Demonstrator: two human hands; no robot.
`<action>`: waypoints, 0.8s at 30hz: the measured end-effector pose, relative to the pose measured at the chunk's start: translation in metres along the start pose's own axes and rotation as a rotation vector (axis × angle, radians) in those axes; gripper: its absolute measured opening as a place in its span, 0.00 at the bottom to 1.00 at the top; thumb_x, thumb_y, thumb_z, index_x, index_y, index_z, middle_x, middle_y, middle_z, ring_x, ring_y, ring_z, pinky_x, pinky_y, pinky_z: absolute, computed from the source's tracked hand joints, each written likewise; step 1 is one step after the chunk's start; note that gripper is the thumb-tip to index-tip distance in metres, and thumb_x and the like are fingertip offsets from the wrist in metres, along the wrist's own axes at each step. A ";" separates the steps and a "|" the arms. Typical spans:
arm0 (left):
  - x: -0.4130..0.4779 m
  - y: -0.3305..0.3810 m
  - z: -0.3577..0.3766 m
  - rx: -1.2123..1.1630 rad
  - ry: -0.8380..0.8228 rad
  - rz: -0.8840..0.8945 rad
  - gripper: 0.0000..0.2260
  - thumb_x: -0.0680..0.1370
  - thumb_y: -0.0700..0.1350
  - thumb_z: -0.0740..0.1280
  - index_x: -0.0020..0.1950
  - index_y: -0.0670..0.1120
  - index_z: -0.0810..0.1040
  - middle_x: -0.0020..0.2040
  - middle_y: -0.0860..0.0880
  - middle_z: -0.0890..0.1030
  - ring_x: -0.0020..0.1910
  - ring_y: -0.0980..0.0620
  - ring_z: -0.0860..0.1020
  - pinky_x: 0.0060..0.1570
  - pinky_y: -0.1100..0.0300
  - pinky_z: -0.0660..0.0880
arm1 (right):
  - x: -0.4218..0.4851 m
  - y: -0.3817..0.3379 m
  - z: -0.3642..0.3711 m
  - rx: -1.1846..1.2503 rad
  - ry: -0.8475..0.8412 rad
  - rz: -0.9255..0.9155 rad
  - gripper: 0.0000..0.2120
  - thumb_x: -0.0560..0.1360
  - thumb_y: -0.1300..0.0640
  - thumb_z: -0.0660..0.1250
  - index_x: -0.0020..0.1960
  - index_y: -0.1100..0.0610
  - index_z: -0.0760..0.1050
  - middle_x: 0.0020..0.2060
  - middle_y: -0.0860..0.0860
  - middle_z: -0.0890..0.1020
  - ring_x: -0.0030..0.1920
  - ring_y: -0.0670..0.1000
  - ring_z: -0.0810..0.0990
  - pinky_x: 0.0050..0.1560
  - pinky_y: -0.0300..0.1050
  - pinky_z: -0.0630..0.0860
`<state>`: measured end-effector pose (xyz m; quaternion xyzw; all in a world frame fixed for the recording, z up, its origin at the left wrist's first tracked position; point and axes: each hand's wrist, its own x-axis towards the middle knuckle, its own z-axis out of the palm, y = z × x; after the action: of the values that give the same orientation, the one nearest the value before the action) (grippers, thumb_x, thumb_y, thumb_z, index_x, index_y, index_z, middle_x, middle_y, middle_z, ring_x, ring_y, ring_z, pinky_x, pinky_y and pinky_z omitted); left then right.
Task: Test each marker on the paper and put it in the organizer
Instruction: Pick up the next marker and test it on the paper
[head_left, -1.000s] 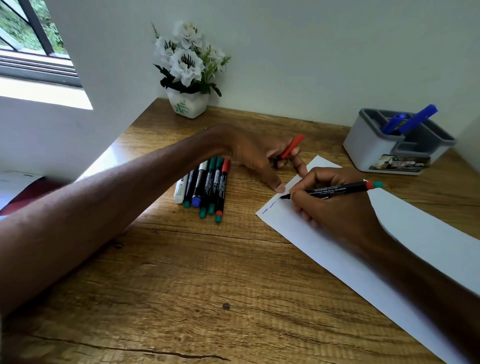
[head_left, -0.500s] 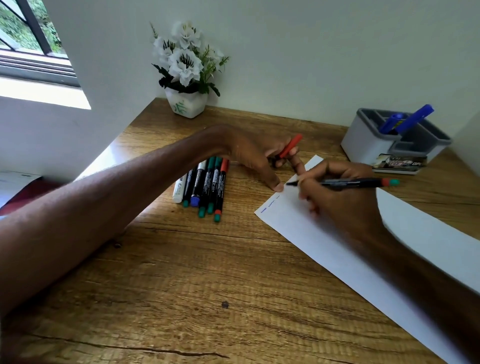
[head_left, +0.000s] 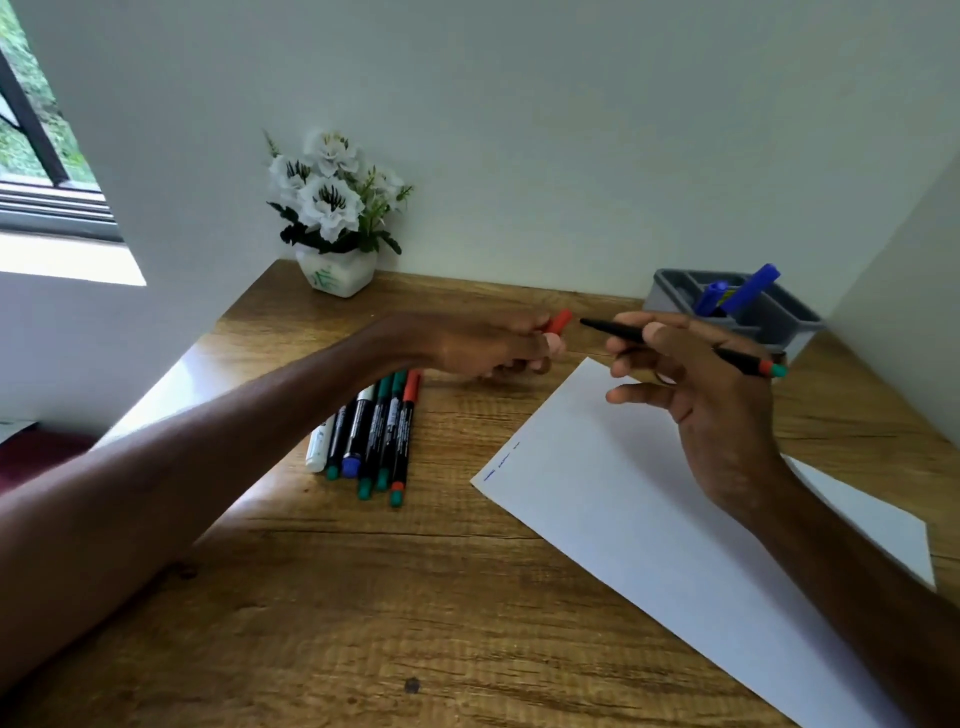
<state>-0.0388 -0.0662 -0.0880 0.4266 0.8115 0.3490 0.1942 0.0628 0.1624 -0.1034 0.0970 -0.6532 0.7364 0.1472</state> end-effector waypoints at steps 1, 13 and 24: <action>0.002 0.001 0.000 -0.009 0.011 -0.012 0.12 0.85 0.41 0.62 0.67 0.50 0.77 0.44 0.53 0.73 0.41 0.54 0.71 0.41 0.59 0.75 | -0.001 0.001 0.000 -0.012 0.005 -0.007 0.09 0.81 0.65 0.64 0.54 0.61 0.83 0.45 0.61 0.86 0.42 0.57 0.85 0.37 0.47 0.84; 0.005 0.006 0.000 0.053 0.052 0.011 0.13 0.87 0.46 0.60 0.70 0.49 0.77 0.45 0.56 0.79 0.38 0.50 0.72 0.39 0.53 0.75 | 0.003 0.004 -0.005 -0.068 0.068 -0.040 0.08 0.81 0.68 0.63 0.53 0.64 0.82 0.41 0.60 0.86 0.39 0.56 0.85 0.36 0.47 0.84; 0.009 0.006 -0.002 -0.063 0.099 0.141 0.13 0.87 0.44 0.59 0.67 0.48 0.79 0.41 0.46 0.79 0.32 0.47 0.67 0.28 0.58 0.64 | 0.003 -0.001 -0.003 -0.057 0.056 -0.032 0.06 0.79 0.62 0.70 0.54 0.63 0.81 0.42 0.60 0.88 0.38 0.57 0.88 0.35 0.46 0.84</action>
<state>-0.0418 -0.0575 -0.0820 0.4585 0.7767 0.4078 0.1419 0.0602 0.1653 -0.1020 0.0824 -0.6680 0.7174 0.1798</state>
